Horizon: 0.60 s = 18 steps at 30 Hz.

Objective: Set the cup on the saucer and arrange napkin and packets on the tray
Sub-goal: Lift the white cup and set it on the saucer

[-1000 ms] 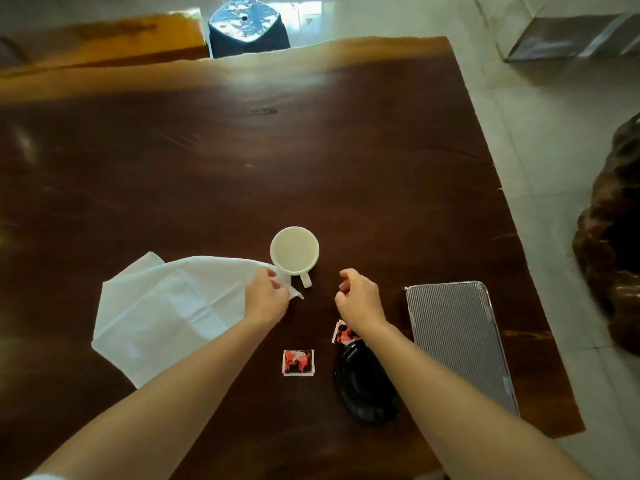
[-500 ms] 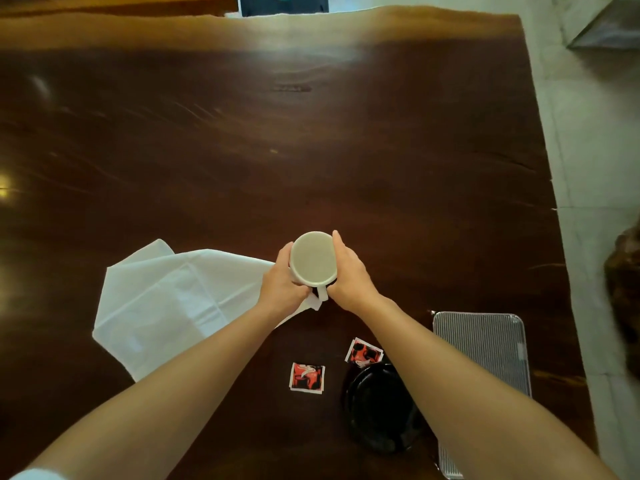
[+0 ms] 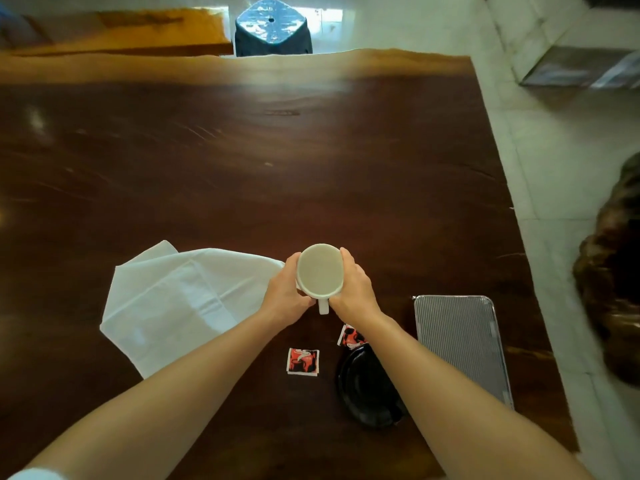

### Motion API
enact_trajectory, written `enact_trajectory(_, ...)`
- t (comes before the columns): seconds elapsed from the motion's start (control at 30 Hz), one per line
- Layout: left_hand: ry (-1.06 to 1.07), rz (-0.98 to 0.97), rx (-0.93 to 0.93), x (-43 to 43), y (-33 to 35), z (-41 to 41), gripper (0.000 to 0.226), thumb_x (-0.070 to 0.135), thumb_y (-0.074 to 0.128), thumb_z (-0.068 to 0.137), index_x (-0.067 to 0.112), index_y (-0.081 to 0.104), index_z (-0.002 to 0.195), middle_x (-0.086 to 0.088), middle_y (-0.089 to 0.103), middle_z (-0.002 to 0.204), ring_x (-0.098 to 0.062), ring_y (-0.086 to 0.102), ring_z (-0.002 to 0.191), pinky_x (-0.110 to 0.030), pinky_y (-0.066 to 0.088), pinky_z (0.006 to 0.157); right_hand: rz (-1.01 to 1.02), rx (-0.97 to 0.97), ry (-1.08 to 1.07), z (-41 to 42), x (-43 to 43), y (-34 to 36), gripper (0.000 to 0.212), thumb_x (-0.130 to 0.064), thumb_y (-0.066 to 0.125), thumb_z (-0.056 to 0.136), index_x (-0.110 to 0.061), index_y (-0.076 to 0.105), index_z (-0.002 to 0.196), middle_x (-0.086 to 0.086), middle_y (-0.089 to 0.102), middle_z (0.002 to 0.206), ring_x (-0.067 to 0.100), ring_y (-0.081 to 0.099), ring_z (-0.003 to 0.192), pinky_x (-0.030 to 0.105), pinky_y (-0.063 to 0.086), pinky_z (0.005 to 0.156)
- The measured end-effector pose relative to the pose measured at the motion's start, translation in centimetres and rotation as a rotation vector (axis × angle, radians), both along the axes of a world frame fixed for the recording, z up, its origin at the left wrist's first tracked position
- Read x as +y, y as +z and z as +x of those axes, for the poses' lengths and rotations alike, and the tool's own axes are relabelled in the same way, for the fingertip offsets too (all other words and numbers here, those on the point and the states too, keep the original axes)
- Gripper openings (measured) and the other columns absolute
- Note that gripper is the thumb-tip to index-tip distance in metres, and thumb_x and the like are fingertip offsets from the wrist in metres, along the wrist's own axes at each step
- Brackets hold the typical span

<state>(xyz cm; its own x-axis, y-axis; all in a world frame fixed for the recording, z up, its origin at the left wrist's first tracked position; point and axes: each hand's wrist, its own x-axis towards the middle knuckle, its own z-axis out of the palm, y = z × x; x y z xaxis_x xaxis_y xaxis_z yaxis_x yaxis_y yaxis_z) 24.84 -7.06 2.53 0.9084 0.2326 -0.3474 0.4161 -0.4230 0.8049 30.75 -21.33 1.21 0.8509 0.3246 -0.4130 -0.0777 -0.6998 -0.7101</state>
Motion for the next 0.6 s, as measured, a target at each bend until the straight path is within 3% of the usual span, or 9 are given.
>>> enact_trajectory(0.1,-0.050,0.003,-0.033,-1.7,1.2,-1.5,0.075,0.011,0.086,0.073,0.026,0.047,0.135,0.012,0.059,0.116,-0.008,0.058,0.104,-0.016,0.045,0.078,0.008,-0.033,-0.043,-2.0,-2.0,1.2,0.074,-0.034,0.078,0.078,-0.030,0.037,0.139,0.000,0.055,0.124,0.014,0.057,0.107,0.040,0.058,0.086)
enact_trajectory(0.2,-0.095,-0.006,-0.057,-3.5,2.1,-3.3,0.075,0.018,0.087,0.071,0.026,0.047,0.134,0.009,0.063,0.116,-0.011,0.062,0.102,-0.030,0.054,0.084,0.016,-0.037,-0.098,-4.2,-4.1,2.4,0.076,-0.037,0.079,0.073,-0.029,0.039,0.138,0.000,0.054,0.120,0.014,0.057,0.105,0.038,0.057,0.084)
enact_trajectory(0.3,-0.110,-0.010,-0.061,-5.5,3.1,-5.0,0.075,0.020,0.087,0.069,0.028,0.048,0.132,0.009,0.064,0.114,-0.010,0.064,0.102,-0.038,0.057,0.088,0.021,-0.046,-0.113,-6.1,-6.3,3.2,0.072,-0.035,0.079,0.074,-0.028,0.041,0.135,0.001,0.054,0.118,0.015,0.057,0.101,0.026,0.052,0.069)
enact_trajectory(0.37,-0.104,-0.012,-0.058,-6.8,3.4,-6.0,0.075,0.020,0.088,0.068,0.027,0.049,0.132,0.008,0.063,0.116,-0.010,0.062,0.106,-0.037,0.056,0.091,0.033,-0.034,-0.113,-7.0,-7.7,3.4,0.065,-0.033,0.081,0.072,-0.031,0.045,0.126,-0.001,0.055,0.113,0.014,0.059,0.098,0.021,0.050,0.060)
enact_trajectory(0.47,-0.080,-0.006,-0.032,-9.0,3.9,-7.2,0.079,0.020,0.089,0.069,0.025,0.047,0.136,0.006,0.063,0.121,-0.013,0.061,0.112,-0.035,0.053,0.094,0.039,-0.047,-0.076,-7.8,-9.7,3.6,0.068,-0.042,0.083,0.066,-0.033,0.046,0.122,-0.004,0.058,0.111,0.012,0.060,0.098,0.028,0.053,0.070)
enact_trajectory(0.6,-0.015,0.013,0.051,-12.5,4.3,-8.7,0.079,0.014,0.086,0.072,0.024,0.044,0.138,0.006,0.059,0.122,-0.009,0.054,0.111,-0.031,0.048,0.093,0.057,-0.040,-0.010,-8.6,-12.7,3.2,0.060,-0.040,0.082,0.073,-0.034,0.045,0.120,-0.006,0.058,0.109,0.010,0.060,0.096,0.022,0.045,0.066)
